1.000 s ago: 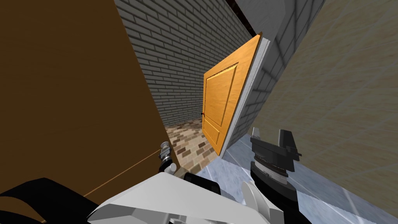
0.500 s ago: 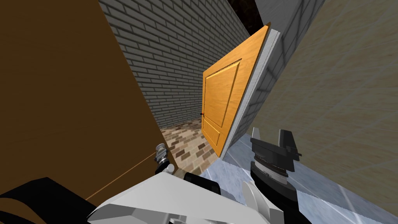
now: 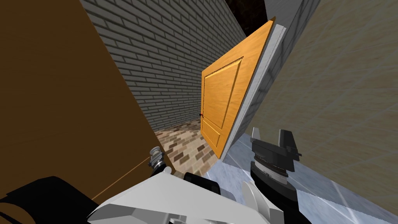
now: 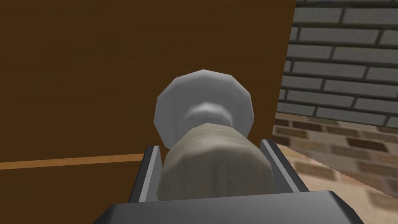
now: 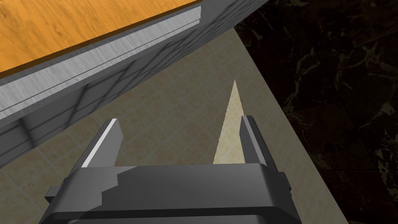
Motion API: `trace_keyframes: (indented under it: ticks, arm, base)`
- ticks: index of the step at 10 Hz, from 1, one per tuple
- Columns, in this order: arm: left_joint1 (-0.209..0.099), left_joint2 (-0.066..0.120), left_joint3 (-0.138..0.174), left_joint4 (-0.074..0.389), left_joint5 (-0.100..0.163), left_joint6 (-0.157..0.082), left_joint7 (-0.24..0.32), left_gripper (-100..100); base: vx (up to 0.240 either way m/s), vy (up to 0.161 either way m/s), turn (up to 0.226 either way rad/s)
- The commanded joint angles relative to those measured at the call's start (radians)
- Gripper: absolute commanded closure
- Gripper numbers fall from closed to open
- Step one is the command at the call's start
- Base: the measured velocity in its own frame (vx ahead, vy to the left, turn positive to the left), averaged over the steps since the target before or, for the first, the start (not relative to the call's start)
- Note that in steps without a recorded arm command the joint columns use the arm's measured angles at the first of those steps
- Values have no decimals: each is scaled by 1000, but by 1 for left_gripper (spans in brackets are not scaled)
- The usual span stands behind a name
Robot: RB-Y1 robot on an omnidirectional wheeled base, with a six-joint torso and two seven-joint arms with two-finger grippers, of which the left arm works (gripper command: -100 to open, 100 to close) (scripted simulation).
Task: Push the door open
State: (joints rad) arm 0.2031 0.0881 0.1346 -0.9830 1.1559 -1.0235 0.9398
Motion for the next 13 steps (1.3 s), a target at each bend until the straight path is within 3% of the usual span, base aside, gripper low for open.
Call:
trace_keyframes:
  ticks: [1, 6, 7, 13]
  arm:
    - [13, 7, 37, 3, 16, -14, -4, 100]
    - [57, -2, 103, -29, 48, -30, -20, 100]
    - [50, -9, 93, -32, 46, -22, -26, 100]
    - [71, 3, 140, -32, 98, -49, -34, 100]
  base:
    - [127, 65, -59]
    - [148, 77, -62]
    - [76, 49, 11]
    - [106, 140, 26]
